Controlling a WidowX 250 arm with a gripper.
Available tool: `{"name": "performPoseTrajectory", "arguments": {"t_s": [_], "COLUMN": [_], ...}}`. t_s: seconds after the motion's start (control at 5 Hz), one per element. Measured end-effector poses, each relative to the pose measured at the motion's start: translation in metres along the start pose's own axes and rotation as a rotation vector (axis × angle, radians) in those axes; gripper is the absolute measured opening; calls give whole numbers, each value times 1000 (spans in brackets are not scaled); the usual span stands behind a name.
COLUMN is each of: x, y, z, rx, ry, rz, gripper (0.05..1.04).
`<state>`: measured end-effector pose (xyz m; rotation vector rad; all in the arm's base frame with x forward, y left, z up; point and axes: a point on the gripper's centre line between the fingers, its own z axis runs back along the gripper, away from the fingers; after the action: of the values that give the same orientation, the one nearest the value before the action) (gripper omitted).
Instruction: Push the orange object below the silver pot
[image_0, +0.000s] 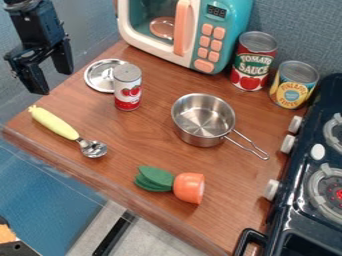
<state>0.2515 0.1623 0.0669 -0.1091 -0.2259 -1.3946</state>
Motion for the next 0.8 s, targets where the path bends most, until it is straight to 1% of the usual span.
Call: {"name": "performPoseTrajectory", "arguments": {"t_s": [0.2,0.4,0.6,0.8], "x": [0,14,43,81], "y": [-4,-13,-17,-25], "z": [-9,-23,-15,-10], "rx": [-30,-91,-94,-72], "ry": [-10,43,83,70], "rz": [9,-59,-179,-285], "gripper": [1000,1000,1000,1000]}}
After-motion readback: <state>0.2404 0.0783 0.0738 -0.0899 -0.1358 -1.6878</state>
